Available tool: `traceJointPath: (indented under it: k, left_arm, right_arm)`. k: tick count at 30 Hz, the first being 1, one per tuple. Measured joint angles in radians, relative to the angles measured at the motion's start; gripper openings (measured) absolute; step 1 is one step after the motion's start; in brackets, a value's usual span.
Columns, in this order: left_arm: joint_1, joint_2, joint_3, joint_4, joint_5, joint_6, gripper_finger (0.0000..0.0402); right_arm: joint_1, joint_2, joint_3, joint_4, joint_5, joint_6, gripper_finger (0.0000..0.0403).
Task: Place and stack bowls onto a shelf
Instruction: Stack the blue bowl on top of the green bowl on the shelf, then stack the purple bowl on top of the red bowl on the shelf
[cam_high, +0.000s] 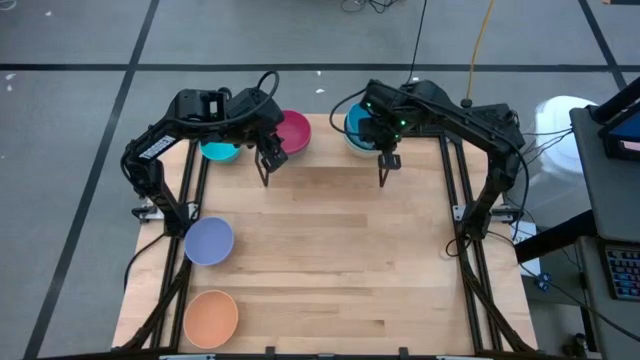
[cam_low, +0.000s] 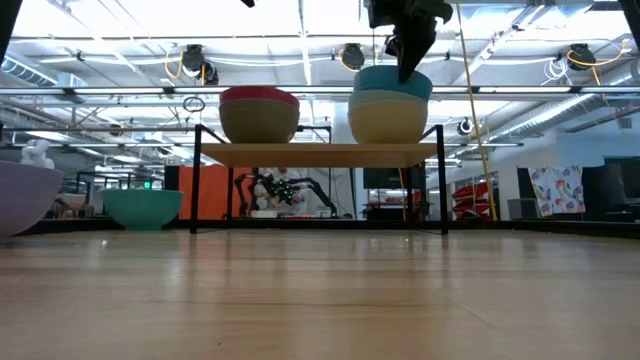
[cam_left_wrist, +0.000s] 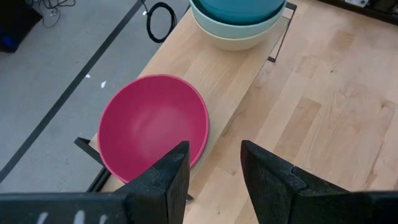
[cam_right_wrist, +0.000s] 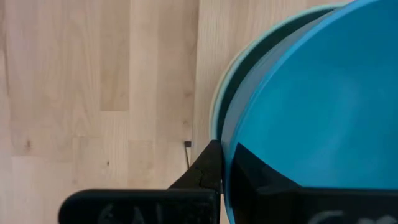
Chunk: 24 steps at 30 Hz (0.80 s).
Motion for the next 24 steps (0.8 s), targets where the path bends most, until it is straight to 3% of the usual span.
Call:
traceJointPath:
  k: [10,24]
  left_arm:
    - [0.0,0.0,0.0,0.0,0.0,0.006,0.015]
    - [0.0,0.0,0.0,0.0,0.0,0.006,0.015]
  right_arm:
    - [0.0,0.0,0.0,-0.005,-0.024,0.01,0.0026]
    - [0.005,-0.02,0.0,0.01,-0.022,-0.016,0.0109]
